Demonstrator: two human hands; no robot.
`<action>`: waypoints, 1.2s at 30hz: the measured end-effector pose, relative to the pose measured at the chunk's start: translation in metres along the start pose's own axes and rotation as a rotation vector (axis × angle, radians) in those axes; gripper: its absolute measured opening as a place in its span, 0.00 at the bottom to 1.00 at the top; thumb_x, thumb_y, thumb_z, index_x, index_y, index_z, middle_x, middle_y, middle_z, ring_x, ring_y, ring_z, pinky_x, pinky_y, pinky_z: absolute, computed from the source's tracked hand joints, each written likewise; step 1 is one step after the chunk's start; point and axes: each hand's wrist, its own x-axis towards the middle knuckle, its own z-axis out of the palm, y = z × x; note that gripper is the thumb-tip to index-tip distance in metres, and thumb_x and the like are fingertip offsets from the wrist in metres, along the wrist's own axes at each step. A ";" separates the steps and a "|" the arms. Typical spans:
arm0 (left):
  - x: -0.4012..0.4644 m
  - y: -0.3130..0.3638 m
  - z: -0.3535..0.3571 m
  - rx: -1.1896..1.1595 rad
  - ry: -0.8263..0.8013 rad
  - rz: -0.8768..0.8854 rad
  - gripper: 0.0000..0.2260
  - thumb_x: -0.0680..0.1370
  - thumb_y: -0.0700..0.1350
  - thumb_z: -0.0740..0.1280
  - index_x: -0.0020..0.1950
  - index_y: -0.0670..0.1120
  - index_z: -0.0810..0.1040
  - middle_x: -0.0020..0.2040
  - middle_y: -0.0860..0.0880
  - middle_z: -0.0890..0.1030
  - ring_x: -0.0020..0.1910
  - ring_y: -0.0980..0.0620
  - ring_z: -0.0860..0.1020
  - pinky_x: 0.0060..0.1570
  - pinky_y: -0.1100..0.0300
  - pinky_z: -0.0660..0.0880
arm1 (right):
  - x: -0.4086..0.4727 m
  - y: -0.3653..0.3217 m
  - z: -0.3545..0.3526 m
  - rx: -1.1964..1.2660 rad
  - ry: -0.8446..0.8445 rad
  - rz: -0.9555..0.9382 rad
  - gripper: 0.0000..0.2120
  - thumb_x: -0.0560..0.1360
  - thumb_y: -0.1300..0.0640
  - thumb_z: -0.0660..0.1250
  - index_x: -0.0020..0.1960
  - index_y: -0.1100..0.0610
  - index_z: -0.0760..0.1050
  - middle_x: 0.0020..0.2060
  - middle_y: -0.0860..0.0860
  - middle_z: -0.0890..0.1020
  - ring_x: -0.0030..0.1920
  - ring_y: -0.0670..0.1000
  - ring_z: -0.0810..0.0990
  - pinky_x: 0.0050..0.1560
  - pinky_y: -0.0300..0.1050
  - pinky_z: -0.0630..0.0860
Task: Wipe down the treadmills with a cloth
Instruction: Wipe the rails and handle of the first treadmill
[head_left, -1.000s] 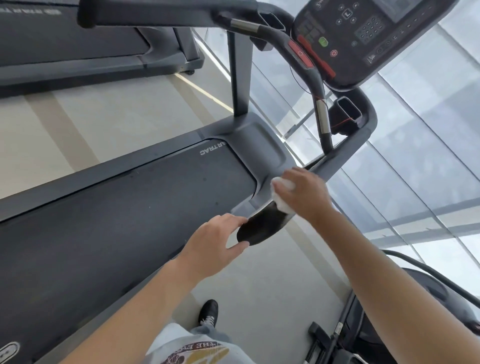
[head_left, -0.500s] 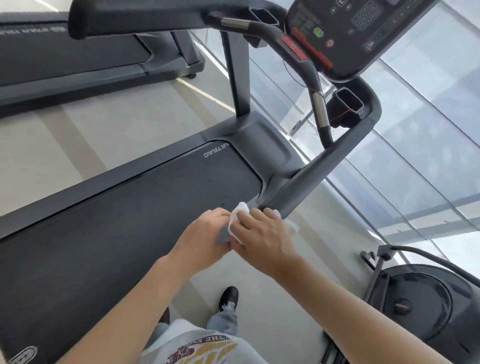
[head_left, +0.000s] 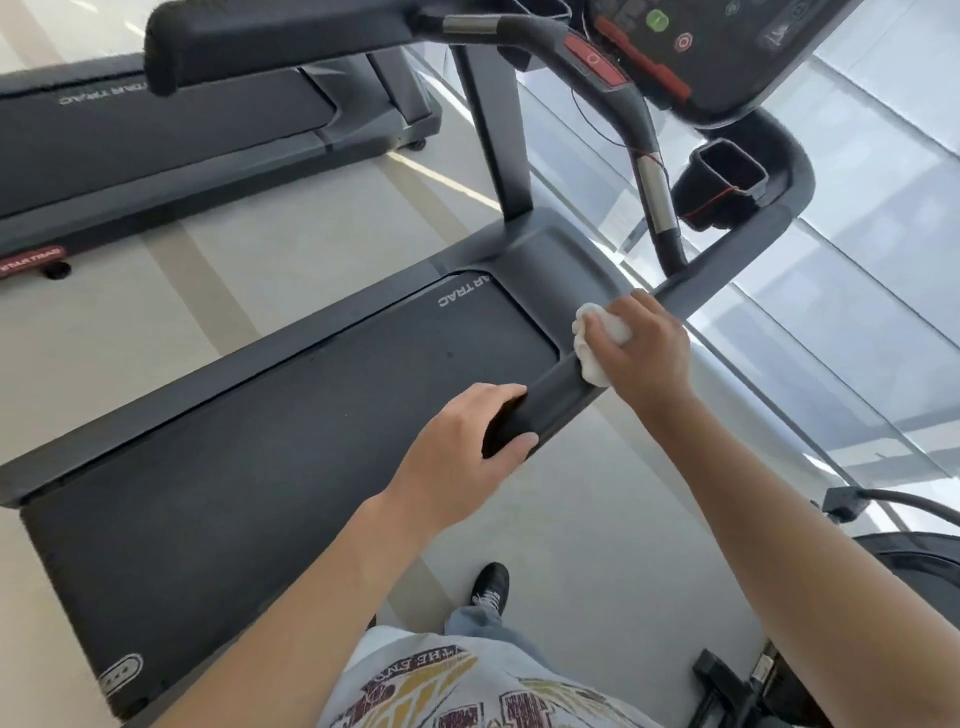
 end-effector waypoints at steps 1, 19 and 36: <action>0.006 0.004 0.004 0.004 -0.002 -0.010 0.22 0.82 0.56 0.67 0.75 0.50 0.74 0.68 0.57 0.77 0.67 0.58 0.75 0.68 0.59 0.72 | 0.003 0.005 -0.001 0.013 0.004 0.029 0.12 0.78 0.48 0.71 0.41 0.52 0.76 0.40 0.44 0.75 0.38 0.48 0.75 0.43 0.51 0.77; 0.067 0.048 0.037 0.420 -0.149 -0.140 0.27 0.84 0.57 0.62 0.83 0.53 0.64 0.77 0.58 0.72 0.74 0.61 0.70 0.68 0.73 0.64 | 0.015 0.076 0.017 0.227 0.383 -0.060 0.14 0.78 0.56 0.73 0.39 0.63 0.76 0.35 0.55 0.74 0.33 0.54 0.71 0.33 0.50 0.72; 0.062 0.043 0.041 0.290 0.033 -0.077 0.19 0.81 0.44 0.61 0.72 0.46 0.78 0.61 0.56 0.83 0.60 0.61 0.80 0.61 0.65 0.76 | -0.026 0.049 0.029 0.288 0.320 -0.100 0.14 0.79 0.52 0.71 0.44 0.63 0.80 0.38 0.56 0.77 0.35 0.55 0.72 0.35 0.51 0.71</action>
